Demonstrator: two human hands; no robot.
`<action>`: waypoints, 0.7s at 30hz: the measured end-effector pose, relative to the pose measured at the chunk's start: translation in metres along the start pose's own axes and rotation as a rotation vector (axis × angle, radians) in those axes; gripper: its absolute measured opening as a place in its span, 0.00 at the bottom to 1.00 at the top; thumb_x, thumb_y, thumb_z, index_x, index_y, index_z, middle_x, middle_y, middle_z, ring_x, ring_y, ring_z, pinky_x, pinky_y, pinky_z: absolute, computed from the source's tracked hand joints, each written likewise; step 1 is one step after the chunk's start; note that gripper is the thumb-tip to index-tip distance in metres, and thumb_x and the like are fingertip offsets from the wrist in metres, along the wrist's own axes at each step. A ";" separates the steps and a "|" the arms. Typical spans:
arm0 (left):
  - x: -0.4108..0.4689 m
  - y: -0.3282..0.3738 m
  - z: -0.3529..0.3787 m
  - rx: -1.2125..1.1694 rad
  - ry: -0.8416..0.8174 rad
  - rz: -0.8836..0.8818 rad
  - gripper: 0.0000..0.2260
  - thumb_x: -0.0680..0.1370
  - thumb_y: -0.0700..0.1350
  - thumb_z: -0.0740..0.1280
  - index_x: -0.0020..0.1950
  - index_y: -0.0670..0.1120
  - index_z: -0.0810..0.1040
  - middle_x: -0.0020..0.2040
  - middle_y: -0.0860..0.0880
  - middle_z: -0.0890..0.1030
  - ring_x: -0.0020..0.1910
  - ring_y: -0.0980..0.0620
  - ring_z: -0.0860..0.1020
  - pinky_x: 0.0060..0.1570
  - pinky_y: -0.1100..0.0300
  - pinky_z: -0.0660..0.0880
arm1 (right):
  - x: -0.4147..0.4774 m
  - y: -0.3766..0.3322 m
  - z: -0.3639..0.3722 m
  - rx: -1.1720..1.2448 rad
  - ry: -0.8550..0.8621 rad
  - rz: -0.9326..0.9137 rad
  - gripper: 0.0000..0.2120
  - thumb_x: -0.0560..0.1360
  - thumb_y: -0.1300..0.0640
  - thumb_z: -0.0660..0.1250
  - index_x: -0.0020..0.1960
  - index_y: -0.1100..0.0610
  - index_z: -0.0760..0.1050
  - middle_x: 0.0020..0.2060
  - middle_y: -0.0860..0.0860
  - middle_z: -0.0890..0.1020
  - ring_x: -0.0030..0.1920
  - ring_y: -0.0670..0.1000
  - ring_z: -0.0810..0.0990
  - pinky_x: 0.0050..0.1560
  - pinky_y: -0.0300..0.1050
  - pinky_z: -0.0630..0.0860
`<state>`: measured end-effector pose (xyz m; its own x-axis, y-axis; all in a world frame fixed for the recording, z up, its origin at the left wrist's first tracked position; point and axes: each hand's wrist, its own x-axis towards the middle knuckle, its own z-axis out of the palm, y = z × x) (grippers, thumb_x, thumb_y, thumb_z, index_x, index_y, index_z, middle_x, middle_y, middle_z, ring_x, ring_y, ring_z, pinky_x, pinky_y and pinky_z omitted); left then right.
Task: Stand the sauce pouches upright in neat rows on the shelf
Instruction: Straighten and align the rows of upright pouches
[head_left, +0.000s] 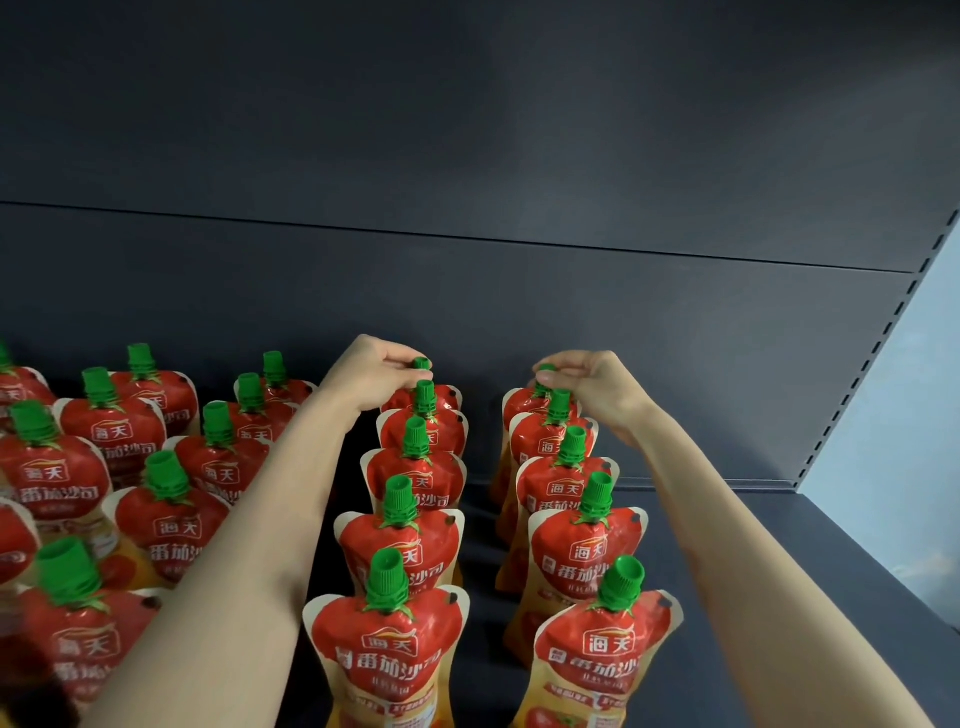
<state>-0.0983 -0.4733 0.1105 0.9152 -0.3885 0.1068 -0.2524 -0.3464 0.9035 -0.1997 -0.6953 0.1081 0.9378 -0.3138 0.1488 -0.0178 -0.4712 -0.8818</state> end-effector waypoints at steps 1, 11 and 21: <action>-0.001 0.001 0.001 0.006 0.000 0.005 0.10 0.74 0.39 0.71 0.55 0.43 0.81 0.47 0.47 0.82 0.43 0.55 0.79 0.46 0.61 0.76 | -0.001 0.000 0.000 -0.003 0.002 0.000 0.09 0.76 0.59 0.66 0.55 0.60 0.79 0.50 0.57 0.83 0.46 0.51 0.83 0.48 0.42 0.80; -0.033 0.010 -0.009 -0.105 0.080 0.169 0.06 0.73 0.48 0.71 0.49 0.49 0.82 0.47 0.54 0.82 0.48 0.60 0.78 0.50 0.64 0.73 | -0.036 -0.006 -0.008 0.063 0.184 -0.156 0.09 0.75 0.53 0.67 0.53 0.56 0.78 0.43 0.43 0.81 0.42 0.36 0.79 0.37 0.21 0.71; -0.043 -0.001 -0.003 -0.137 -0.103 0.076 0.08 0.72 0.39 0.72 0.51 0.45 0.82 0.48 0.48 0.84 0.48 0.55 0.81 0.45 0.67 0.78 | -0.045 0.007 0.000 0.084 -0.037 -0.054 0.09 0.74 0.57 0.68 0.53 0.58 0.80 0.42 0.49 0.85 0.42 0.45 0.84 0.43 0.37 0.78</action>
<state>-0.1365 -0.4538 0.1057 0.8563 -0.4970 0.1405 -0.2683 -0.1957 0.9432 -0.2416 -0.6841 0.0952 0.9487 -0.2584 0.1820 0.0609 -0.4154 -0.9076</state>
